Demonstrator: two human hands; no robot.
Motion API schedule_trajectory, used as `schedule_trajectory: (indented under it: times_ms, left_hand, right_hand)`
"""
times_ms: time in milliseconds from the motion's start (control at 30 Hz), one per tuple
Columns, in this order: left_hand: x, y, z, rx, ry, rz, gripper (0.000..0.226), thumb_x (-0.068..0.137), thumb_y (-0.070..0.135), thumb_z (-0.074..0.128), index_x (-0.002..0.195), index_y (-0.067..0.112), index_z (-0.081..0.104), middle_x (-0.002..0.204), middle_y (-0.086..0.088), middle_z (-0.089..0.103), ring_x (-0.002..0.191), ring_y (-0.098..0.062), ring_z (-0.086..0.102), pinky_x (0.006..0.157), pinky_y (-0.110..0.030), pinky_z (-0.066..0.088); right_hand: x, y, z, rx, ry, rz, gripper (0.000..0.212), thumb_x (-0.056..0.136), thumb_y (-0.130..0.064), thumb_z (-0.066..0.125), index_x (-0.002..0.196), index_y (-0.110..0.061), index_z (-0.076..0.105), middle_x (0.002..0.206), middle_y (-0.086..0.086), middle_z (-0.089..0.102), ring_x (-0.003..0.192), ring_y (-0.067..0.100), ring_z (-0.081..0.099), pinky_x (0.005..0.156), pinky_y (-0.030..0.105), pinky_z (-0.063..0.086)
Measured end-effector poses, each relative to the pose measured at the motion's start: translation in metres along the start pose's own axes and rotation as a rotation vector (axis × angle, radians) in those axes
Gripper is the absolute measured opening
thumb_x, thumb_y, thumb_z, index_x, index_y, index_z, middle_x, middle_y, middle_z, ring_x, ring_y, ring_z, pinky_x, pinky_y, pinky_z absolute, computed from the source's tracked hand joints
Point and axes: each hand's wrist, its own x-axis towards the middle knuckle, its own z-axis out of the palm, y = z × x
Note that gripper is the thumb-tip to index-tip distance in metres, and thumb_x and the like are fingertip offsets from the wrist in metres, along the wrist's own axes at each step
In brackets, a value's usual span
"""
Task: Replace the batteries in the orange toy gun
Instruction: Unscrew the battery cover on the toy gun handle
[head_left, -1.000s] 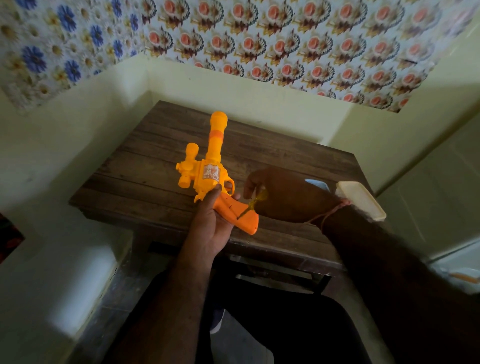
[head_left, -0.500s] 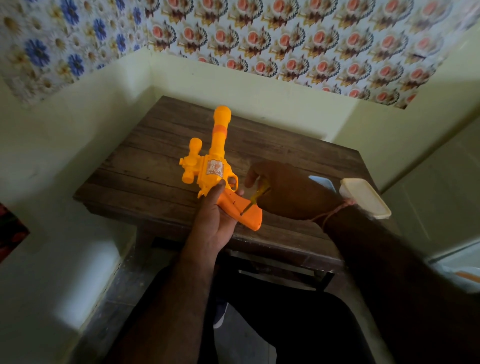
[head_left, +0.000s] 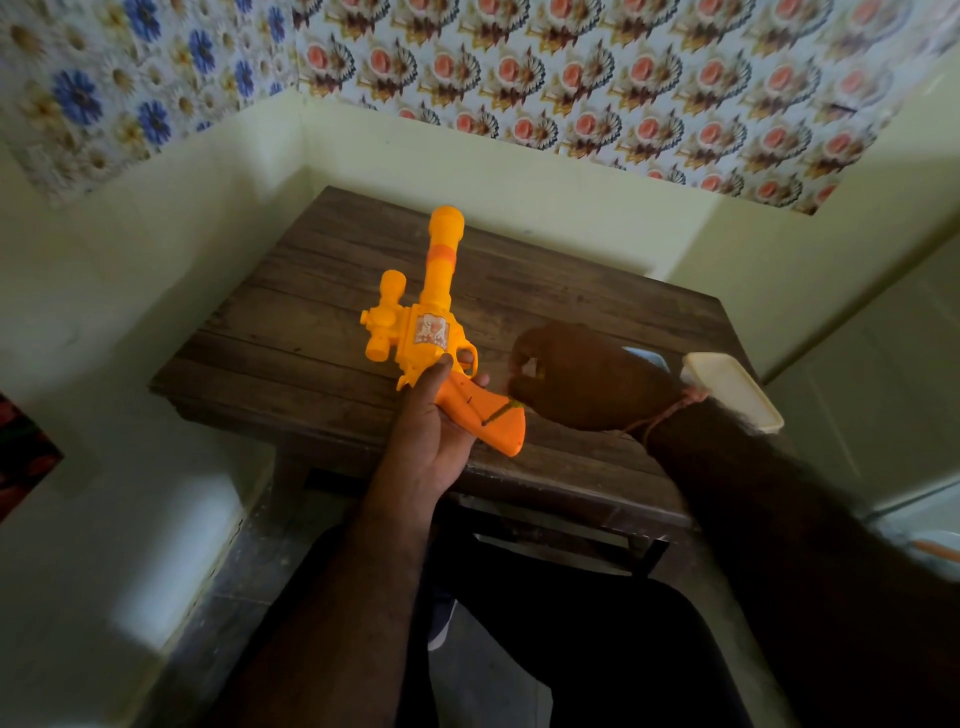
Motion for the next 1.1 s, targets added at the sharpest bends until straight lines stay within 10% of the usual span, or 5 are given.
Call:
schedule_trajectory:
  times_ms: [233, 467, 667, 900, 1100]
  left_hand:
    - [-0.003, 0.002, 0.002, -0.005, -0.004, 0.011, 0.049, 0.094, 0.026, 0.055, 0.142, 0.028, 0.044, 0.106, -0.002, 0.063, 0.091, -0.02, 0.061, 0.069, -0.037, 0.055]
    - [0.003, 0.0, -0.002, -0.016, -0.001, -0.009, 0.055, 0.092, 0.026, 0.062, 0.144, 0.026, 0.043, 0.113, -0.005, 0.062, 0.103, -0.026, 0.06, 0.096, -0.052, 0.047]
    - [0.002, 0.0, -0.001, -0.035, 0.004, -0.013, 0.057, 0.093, 0.027, 0.059, 0.147, 0.022, 0.04, 0.112, -0.005, 0.061, 0.098, -0.024, 0.06, 0.075, -0.044, 0.056]
    - [0.002, 0.002, 0.002, -0.032, 0.035, -0.045, 0.063, 0.086, 0.028, 0.064, 0.145, 0.021, 0.043, 0.141, -0.018, 0.052, 0.116, -0.033, 0.055, 0.098, -0.054, 0.047]
    - [-0.002, 0.003, 0.006, -0.112, -0.02, -0.062, 0.056, 0.094, 0.023, 0.057, 0.146, 0.011, 0.039, 0.138, -0.02, 0.049, 0.121, -0.033, 0.048, 0.074, -0.05, 0.057]
  right_hand:
    - [0.001, 0.0, 0.0, 0.067, 0.023, -0.031, 0.025, 0.078, -0.013, 0.069, 0.102, -0.019, 0.064, 0.092, -0.009, 0.051, 0.086, 0.01, 0.052, 0.07, 0.022, 0.037]
    - [0.003, 0.0, -0.001, 0.076, 0.004, 0.008, 0.018, 0.088, -0.026, 0.062, 0.101, -0.013, 0.064, 0.098, -0.002, 0.058, 0.088, 0.013, 0.053, 0.069, 0.022, 0.036]
    - [0.006, 0.0, 0.004, 0.16, 0.132, -0.039, 0.016, 0.082, -0.019, 0.066, 0.098, -0.016, 0.062, 0.091, -0.004, 0.059, 0.078, 0.01, 0.052, 0.06, 0.02, 0.038]
    - [0.006, -0.005, 0.004, 0.28, 0.147, -0.109, 0.018, 0.077, -0.003, 0.066, 0.091, -0.014, 0.064, 0.078, -0.015, 0.054, 0.068, -0.002, 0.049, 0.057, 0.004, 0.037]
    - [0.003, -0.005, 0.016, 0.404, 0.235, -0.054, 0.028, 0.089, -0.033, 0.063, 0.085, -0.006, 0.061, 0.079, 0.01, 0.065, 0.072, 0.024, 0.062, 0.069, 0.041, 0.052]
